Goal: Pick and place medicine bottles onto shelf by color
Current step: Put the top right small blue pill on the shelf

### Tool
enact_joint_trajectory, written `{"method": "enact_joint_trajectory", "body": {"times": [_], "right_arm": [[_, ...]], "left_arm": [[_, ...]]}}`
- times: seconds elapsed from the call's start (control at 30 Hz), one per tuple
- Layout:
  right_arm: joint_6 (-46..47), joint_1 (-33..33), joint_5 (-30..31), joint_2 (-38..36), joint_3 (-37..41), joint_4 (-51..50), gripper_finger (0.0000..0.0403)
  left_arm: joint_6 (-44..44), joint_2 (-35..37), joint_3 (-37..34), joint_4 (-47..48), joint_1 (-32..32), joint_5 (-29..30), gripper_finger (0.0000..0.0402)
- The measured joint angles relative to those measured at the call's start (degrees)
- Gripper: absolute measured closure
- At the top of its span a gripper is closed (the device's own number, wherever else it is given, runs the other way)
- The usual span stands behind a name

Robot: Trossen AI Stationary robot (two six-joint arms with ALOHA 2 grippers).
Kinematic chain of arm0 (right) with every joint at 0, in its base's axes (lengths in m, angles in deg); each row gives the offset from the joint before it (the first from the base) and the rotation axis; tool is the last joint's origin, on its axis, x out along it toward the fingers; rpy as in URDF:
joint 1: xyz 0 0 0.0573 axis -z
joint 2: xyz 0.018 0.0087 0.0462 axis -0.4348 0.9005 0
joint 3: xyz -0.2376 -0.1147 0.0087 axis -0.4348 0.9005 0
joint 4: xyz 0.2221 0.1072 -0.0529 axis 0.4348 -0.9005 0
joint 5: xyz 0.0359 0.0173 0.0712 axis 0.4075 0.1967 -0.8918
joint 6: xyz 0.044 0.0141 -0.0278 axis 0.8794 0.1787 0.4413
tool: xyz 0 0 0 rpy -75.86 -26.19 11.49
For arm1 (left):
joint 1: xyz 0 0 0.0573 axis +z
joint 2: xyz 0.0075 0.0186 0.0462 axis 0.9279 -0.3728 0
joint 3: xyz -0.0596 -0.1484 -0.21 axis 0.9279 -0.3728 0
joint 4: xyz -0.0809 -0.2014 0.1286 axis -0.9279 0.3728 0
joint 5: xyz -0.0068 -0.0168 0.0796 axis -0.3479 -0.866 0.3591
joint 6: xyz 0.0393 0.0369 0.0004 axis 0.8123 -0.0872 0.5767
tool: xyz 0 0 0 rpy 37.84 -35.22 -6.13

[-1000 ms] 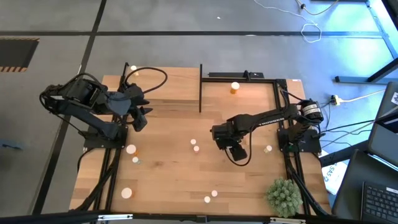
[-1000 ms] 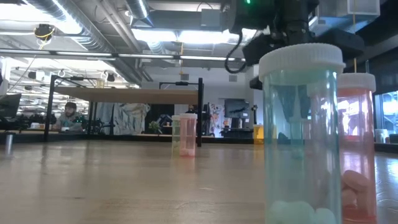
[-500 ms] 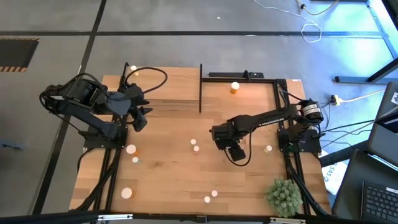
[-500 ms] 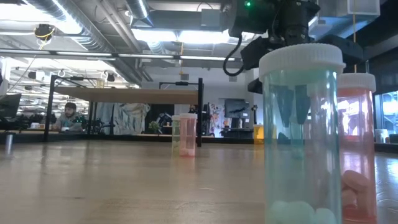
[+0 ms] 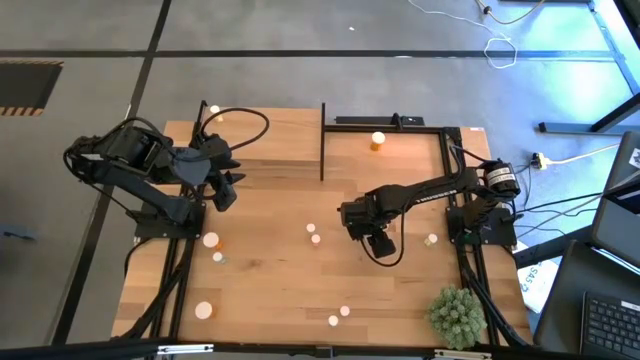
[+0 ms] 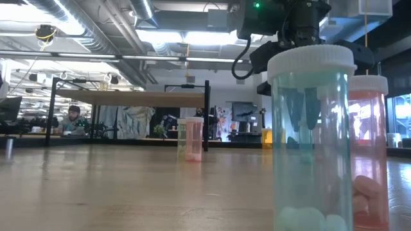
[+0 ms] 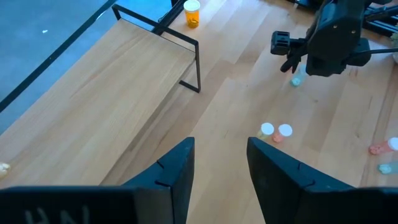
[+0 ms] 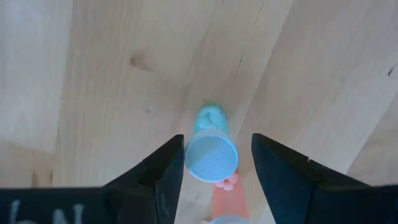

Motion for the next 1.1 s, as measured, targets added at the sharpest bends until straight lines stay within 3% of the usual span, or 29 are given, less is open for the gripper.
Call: {"method": "enact_joint_trajectory", "body": {"times": [0.17,0.53,1.1], "right_arm": [[0.12,0.00,-0.13,0.00,0.00,0.00,0.0218],[2.21,-0.02,-0.94,0.00,0.00,-0.02,0.0277],[6.68,-0.02,-3.11,0.02,-2.30,-1.72,0.0273]], "left_arm": [[-0.01,0.00,0.00,0.00,0.00,0.00,0.0260],[-0.01,0.00,0.00,0.00,0.00,0.00,0.0260],[0.01,0.00,0.00,0.00,0.00,0.00,0.0260]]}}
